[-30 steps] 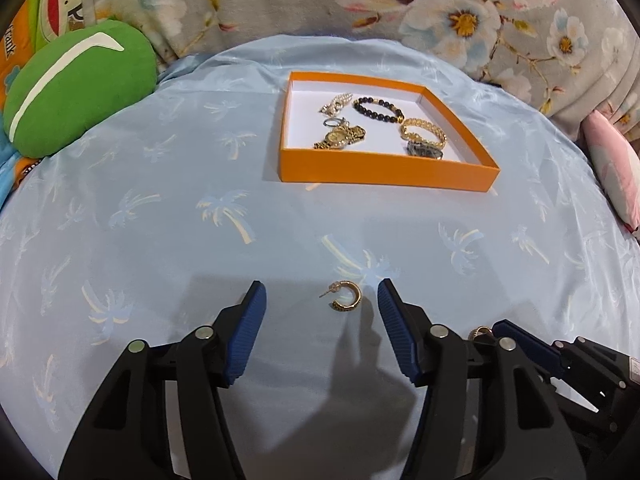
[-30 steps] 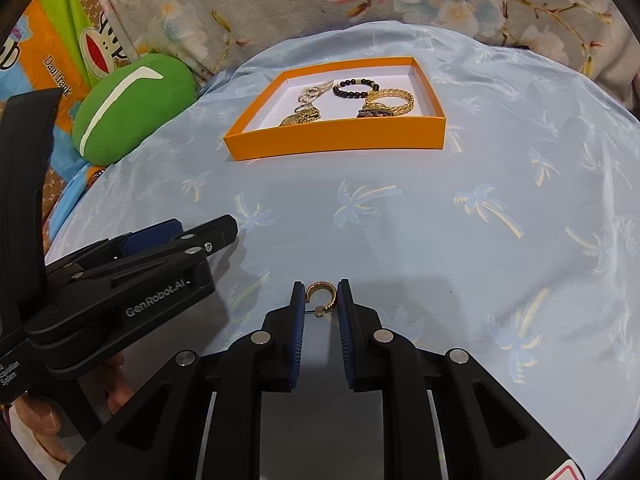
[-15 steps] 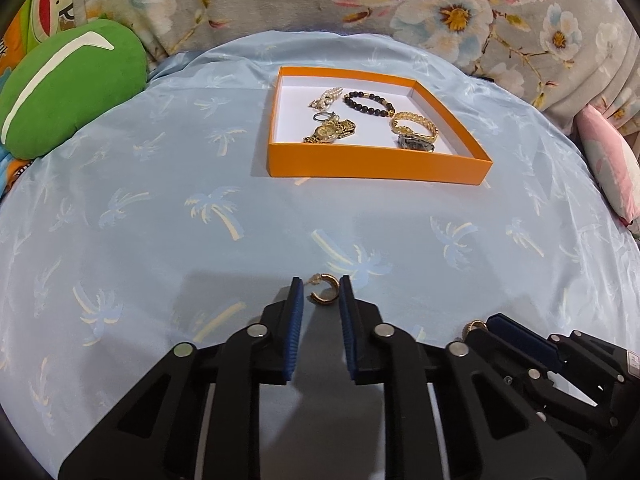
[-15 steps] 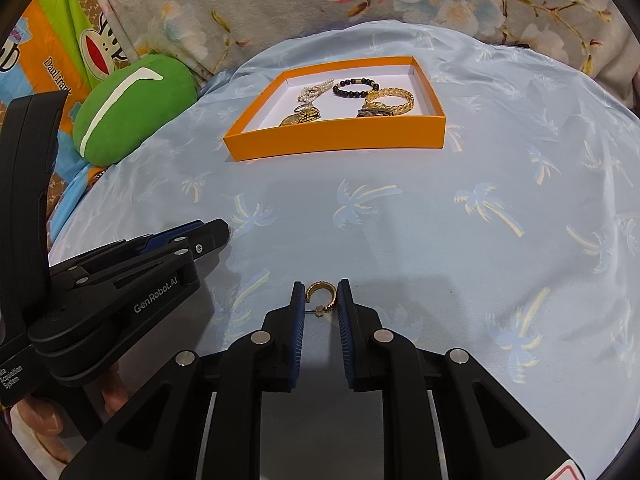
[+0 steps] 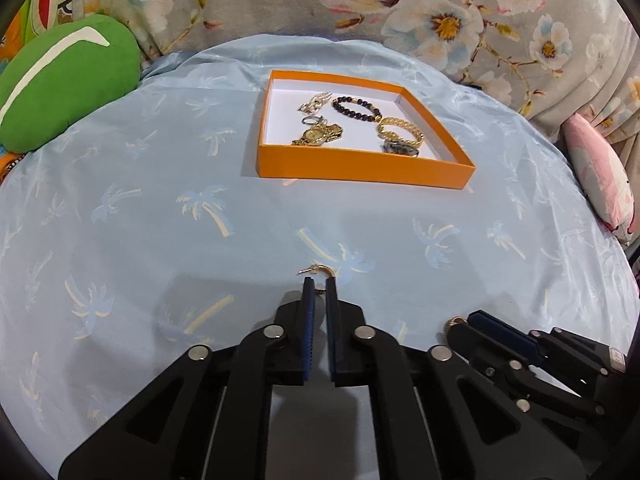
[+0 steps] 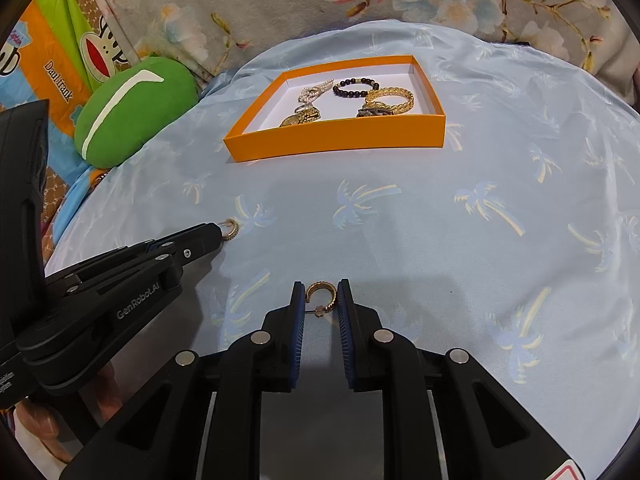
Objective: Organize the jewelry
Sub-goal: 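Close the left tool on the other gold hoop earring, then carry both hoop earrings over the orange box with both tools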
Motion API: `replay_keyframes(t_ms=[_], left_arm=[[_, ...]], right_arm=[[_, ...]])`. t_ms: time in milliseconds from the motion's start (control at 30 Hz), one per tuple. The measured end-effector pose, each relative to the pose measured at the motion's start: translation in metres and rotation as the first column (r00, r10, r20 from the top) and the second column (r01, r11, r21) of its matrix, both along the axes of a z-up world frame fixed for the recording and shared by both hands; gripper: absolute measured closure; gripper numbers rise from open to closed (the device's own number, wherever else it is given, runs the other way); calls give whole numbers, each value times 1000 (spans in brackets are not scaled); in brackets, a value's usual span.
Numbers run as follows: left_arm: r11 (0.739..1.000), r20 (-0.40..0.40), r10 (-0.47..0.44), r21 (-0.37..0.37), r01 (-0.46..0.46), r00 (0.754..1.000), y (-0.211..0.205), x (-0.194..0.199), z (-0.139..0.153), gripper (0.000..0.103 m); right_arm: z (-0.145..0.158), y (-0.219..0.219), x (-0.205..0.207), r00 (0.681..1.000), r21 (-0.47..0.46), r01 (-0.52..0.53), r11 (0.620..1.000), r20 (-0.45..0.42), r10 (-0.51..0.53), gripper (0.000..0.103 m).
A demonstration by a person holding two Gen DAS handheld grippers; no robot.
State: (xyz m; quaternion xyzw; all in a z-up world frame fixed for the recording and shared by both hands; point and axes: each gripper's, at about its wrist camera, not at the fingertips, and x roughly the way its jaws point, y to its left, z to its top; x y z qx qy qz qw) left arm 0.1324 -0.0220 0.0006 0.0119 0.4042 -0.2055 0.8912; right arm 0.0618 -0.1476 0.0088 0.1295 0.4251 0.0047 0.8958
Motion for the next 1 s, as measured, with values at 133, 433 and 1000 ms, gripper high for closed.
replay_keyframes(t_ms=[133,433,1000], left_arm=[[999,32,19,37,-20,999,-5,-1,1,64],[997,7,6,83,-6,1000,-26,11,-4,79],[1000,11,11,-4,-11,1000,-12,2,8,87]], right_arm=[[0,0,0,1000,0,0,1000,0,0,87],[0,-1,0,1000,6,1,1000,0,-1,87],[15,-14,-2,998,10,28,1000,49,-29,87]])
